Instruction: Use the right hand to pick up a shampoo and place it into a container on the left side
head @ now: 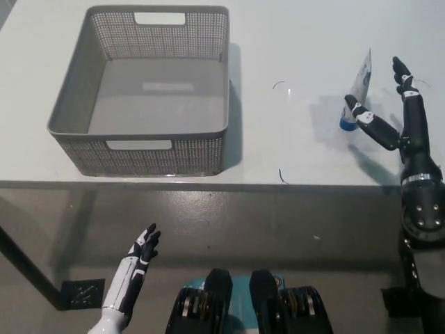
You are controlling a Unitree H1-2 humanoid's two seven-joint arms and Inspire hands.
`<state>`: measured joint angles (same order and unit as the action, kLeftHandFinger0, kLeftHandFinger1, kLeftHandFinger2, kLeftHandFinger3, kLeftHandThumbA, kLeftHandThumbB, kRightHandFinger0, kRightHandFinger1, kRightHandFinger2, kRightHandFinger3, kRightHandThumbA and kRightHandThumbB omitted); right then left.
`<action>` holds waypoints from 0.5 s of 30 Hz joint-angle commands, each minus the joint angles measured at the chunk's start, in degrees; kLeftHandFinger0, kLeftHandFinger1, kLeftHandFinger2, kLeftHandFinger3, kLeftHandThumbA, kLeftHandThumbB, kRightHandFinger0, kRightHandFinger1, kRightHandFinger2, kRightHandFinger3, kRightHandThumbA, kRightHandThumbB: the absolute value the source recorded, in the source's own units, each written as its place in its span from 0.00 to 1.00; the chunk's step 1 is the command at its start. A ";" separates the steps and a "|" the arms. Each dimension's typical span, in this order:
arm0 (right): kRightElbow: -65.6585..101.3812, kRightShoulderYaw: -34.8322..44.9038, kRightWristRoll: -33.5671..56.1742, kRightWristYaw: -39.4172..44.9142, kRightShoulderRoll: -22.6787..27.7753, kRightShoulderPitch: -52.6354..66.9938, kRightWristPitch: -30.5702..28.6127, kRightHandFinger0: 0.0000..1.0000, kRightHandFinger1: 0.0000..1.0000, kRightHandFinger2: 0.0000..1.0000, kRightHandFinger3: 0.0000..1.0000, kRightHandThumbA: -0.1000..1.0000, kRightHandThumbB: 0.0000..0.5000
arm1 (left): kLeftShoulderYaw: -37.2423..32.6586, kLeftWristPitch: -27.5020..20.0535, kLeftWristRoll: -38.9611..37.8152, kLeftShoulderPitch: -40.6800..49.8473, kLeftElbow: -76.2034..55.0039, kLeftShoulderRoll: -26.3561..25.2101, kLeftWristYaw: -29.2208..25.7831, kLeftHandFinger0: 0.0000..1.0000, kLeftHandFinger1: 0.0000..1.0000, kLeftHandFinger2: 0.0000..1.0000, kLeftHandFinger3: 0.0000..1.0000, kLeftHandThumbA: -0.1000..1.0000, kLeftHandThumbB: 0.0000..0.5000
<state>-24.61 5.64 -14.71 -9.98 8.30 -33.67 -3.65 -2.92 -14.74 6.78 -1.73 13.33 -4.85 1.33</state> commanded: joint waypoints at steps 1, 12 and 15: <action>-3.73 0.55 -0.13 -4.11 1.40 -5.04 -3.66 1.00 1.00 1.00 1.00 0.81 0.78 | -0.46 -1.78 -0.29 -0.01 -0.84 -0.41 0.62 1.00 1.00 1.00 1.00 1.00 0.25; -15.36 -0.82 0.04 -6.18 1.74 -10.50 -4.99 1.00 1.00 1.00 1.00 0.78 0.75 | -0.57 -2.67 0.06 -0.50 0.23 -0.72 0.47 1.00 1.00 1.00 1.00 1.00 0.22; -18.44 -0.86 0.28 -7.06 1.70 -11.89 -6.16 1.00 1.00 1.00 1.00 0.77 0.77 | -0.60 -2.59 -0.36 -0.58 0.39 -0.69 0.76 1.00 1.00 1.00 1.00 1.00 0.22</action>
<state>-41.41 5.20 -14.69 -14.28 9.02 -40.93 -5.70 -3.12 -14.92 6.81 -1.60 14.25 -4.92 1.34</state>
